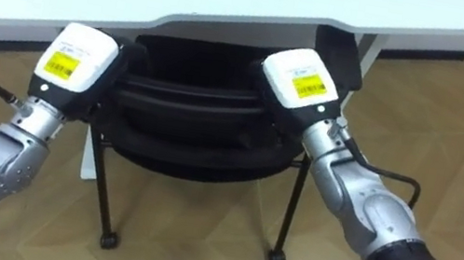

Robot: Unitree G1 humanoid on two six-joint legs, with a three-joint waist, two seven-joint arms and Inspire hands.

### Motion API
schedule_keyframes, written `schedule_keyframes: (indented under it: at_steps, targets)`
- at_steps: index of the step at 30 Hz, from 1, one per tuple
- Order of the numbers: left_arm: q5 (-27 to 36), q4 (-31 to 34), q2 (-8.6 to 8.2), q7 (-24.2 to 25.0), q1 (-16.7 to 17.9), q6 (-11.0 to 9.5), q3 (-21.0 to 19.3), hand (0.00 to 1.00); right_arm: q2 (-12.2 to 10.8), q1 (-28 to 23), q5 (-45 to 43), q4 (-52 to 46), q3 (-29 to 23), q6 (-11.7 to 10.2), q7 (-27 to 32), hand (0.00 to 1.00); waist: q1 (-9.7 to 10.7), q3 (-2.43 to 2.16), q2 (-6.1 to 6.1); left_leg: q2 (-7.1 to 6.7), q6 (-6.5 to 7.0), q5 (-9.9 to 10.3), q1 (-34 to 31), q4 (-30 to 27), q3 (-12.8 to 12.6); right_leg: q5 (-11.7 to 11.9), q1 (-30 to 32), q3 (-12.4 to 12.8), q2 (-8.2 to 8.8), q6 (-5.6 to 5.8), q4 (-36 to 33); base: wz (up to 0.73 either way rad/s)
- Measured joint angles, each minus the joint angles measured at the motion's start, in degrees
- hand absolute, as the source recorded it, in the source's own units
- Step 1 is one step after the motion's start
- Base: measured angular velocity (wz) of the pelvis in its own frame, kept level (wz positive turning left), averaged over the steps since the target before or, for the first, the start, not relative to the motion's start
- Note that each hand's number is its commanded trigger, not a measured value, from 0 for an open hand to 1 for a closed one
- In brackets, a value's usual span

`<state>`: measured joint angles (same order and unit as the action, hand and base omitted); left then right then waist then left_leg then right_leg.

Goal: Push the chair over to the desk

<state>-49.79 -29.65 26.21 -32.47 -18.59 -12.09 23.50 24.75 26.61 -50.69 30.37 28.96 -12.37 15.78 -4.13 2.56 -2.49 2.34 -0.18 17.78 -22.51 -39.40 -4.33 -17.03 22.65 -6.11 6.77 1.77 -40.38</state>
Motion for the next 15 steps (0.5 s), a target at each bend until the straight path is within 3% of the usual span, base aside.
schedule_keyframes:
  at_steps: [3, 7, 9, 11, 12, 15]
  targets:
    - [0.86, 2.08, -0.01, 1.95, -0.04, -0.02, -1.16, 0.00, 0.11, 0.00, -0.06, -1.75, -1.64, 0.05, -2.15, 0.00, 0.34, -0.21, -0.36, -0.01, 0.51, -1.75, 0.35, 3.12, 0.69, 2.08, -1.29, -1.15, -0.40, -0.32, 4.20, 0.12]
    - [0.79, 3.69, -0.03, 4.83, -0.11, -0.04, -2.71, 0.00, 1.77, 0.22, -0.41, -6.03, -3.54, -0.76, -3.51, 0.00, 0.40, -0.39, -0.67, 0.07, 0.58, -2.18, 2.00, 5.90, 1.34, 3.42, -4.06, -1.92, -1.02, -0.02, 8.86, 0.02]
    - [0.72, 4.36, 0.55, 6.59, -0.71, -0.03, -3.03, 0.00, 3.92, 0.43, -0.35, -8.88, -3.73, -1.54, -4.22, 0.00, 0.46, -0.43, -0.74, 0.06, 0.70, -2.26, 2.63, 6.89, 1.34, 3.88, -4.91, -2.09, -1.09, 0.08, 10.00, 0.02]
    - [0.78, 4.75, 2.29, 8.60, -2.26, -0.06, -3.01, 0.00, 7.01, 1.36, -0.83, -11.07, -3.58, -3.32, -5.38, 0.00, 0.54, -0.39, -0.80, -0.01, 0.90, -2.56, 3.31, 8.13, 1.51, 4.39, -6.16, -2.95, -0.99, 0.17, 11.83, 0.10]
    - [0.80, 4.82, 2.40, 8.60, -2.60, -0.07, -3.02, 0.00, 7.33, 1.47, -1.31, -11.17, -3.55, -3.63, -5.44, 0.00, 0.55, -0.38, -0.82, -0.04, 0.92, -2.62, 3.63, 8.46, 1.60, 4.53, -6.60, -3.13, -0.99, 0.23, 12.29, 0.12]
    - [-0.10, 7.29, 4.81, 11.60, -3.17, -2.40, -3.12, 0.00, 11.40, 2.08, -4.70, -14.82, -3.57, -6.28, -7.11, 0.00, 0.01, -0.42, -1.03, -0.04, 0.89, -3.40, 4.59, 10.19, 1.68, 5.70, -8.02, -3.32, -1.37, 0.34, 15.37, 0.03]
